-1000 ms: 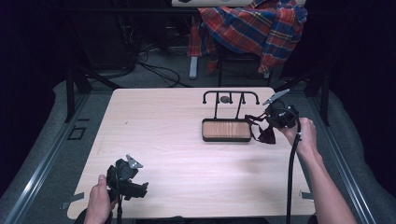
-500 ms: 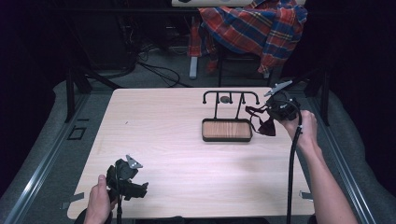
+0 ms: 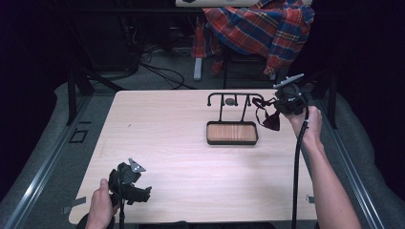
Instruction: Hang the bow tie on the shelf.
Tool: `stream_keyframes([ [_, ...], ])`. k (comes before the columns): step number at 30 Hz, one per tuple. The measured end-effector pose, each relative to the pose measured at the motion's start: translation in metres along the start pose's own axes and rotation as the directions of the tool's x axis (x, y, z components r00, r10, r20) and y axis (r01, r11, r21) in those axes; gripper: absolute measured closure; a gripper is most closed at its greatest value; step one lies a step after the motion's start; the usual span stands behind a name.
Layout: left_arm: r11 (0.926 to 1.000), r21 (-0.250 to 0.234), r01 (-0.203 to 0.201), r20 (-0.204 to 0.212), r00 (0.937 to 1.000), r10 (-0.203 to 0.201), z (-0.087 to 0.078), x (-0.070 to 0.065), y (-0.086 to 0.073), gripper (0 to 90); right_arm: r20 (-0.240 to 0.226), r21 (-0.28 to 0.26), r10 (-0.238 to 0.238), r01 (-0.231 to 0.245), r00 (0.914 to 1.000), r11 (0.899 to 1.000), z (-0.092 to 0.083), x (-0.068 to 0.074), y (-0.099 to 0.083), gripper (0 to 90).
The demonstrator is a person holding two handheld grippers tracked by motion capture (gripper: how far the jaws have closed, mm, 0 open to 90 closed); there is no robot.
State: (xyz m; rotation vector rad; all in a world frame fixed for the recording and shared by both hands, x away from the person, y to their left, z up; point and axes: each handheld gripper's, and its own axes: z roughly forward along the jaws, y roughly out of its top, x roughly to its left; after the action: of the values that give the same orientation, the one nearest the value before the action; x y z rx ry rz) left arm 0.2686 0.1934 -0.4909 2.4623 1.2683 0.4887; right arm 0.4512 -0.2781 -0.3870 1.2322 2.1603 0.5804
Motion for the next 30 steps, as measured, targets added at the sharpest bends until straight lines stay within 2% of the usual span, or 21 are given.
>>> stream_keyframes([
  [10, 1.0, 0.004, -0.001, 0.0, 1.0, 0.001, 0.0, 0.0, 0.0, 16.4, -0.01, 0.027, 0.07, -0.07, 0.9975, 0.997, 0.021, -0.009, 0.001, 83.5],
  [17, 1.0, 0.003, -0.001, 0.001, 1.0, 0.001, 0.0, 0.0, 0.0, 16.4, -0.025, 0.053, 0.096, -0.095, 0.995, 0.994, 0.037, -0.009, 0.001, 83.5],
  [19, 1.0, 0.003, 0.0, 0.002, 1.0, 0.0, 0.0, 0.0, 0.0, 16.4, -0.044, 0.053, 0.115, -0.113, 0.9923, 0.992, 0.041, -0.01, 0.001, 83.5],
  [20, 1.0, 0.003, -0.002, 0.0, 1.0, 0.002, 0.0, 0.0, 0.0, 16.4, -0.047, 0.053, 0.12, -0.117, 0.9917, 0.992, 0.043, -0.01, 0.002, 83.5],
  [21, 1.0, 0.003, -0.001, 0.001, 1.0, 0.001, 0.0, 0.0, 0.0, 16.4, -0.046, 0.057, 0.143, -0.14, 0.9887, 0.988, 0.048, -0.01, 0.001, 83.5],
  [23, 1.0, 0.0, -0.001, 0.002, 1.0, 0.001, 0.0, 0.0, 0.0, 16.4, -0.051, 0.058, 0.15, -0.147, 0.9874, 0.987, 0.049, -0.011, 0.001, 83.5],
  [27, 1.0, 0.001, -0.003, 0.0, 1.0, 0.003, 0.0, 0.0, 0.0, 16.4, -0.067, 0.071, 0.2, -0.195, 0.9775, 0.978, 0.059, -0.016, -0.003, 83.4],
  [30, 1.0, 0.003, -0.001, 0.001, 1.0, 0.001, 0.0, 0.0, 0.0, 16.4, -0.067, 0.072, 0.208, -0.204, 0.9757, 0.976, 0.06, -0.018, -0.004, 83.4],
])
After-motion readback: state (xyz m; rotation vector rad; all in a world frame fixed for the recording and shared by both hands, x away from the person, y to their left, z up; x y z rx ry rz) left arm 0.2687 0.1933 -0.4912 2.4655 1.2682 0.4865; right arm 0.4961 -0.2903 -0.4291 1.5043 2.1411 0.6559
